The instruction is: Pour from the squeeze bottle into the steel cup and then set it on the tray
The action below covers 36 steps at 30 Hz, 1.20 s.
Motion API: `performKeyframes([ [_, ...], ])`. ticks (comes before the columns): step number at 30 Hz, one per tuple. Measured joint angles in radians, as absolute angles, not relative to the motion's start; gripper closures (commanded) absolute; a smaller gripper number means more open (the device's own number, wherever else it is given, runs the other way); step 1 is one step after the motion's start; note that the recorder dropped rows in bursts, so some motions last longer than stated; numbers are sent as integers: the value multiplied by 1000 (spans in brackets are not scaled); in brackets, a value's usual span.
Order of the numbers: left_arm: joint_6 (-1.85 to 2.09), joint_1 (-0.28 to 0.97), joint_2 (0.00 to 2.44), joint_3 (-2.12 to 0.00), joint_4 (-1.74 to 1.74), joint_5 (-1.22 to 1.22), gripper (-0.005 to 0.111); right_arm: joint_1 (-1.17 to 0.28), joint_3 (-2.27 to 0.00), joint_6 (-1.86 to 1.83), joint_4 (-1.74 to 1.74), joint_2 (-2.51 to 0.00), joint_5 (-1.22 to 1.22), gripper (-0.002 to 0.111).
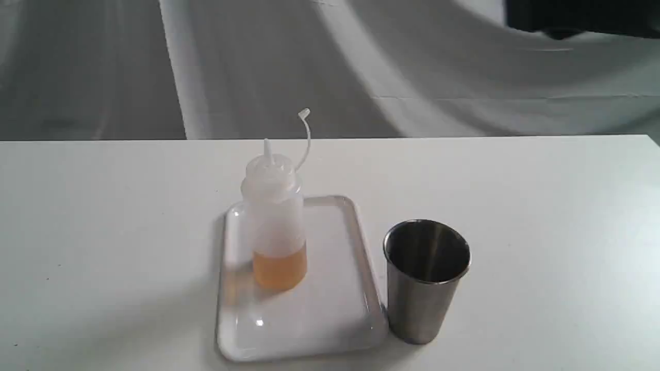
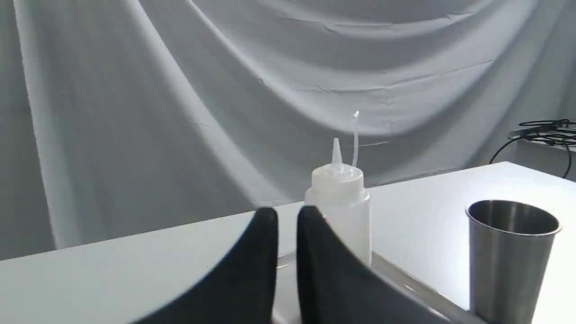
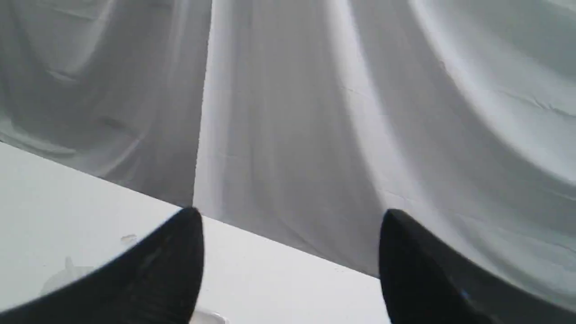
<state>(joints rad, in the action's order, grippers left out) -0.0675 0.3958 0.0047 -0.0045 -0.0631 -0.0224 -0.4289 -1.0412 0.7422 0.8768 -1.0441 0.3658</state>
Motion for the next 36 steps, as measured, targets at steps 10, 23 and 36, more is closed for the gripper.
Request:
performKeyframes([
  [10, -67, 396, 5, -4, -63, -22, 98, -429, -855, 527, 672, -594, 436, 75],
  [23, -67, 396, 5, -4, -63, -22, 98, -429, -806, 255, 386, -374, 562, 108],
  [36, -67, 396, 5, -4, -63, -22, 98, -429, -806, 249, 335, -374, 590, 108],
])
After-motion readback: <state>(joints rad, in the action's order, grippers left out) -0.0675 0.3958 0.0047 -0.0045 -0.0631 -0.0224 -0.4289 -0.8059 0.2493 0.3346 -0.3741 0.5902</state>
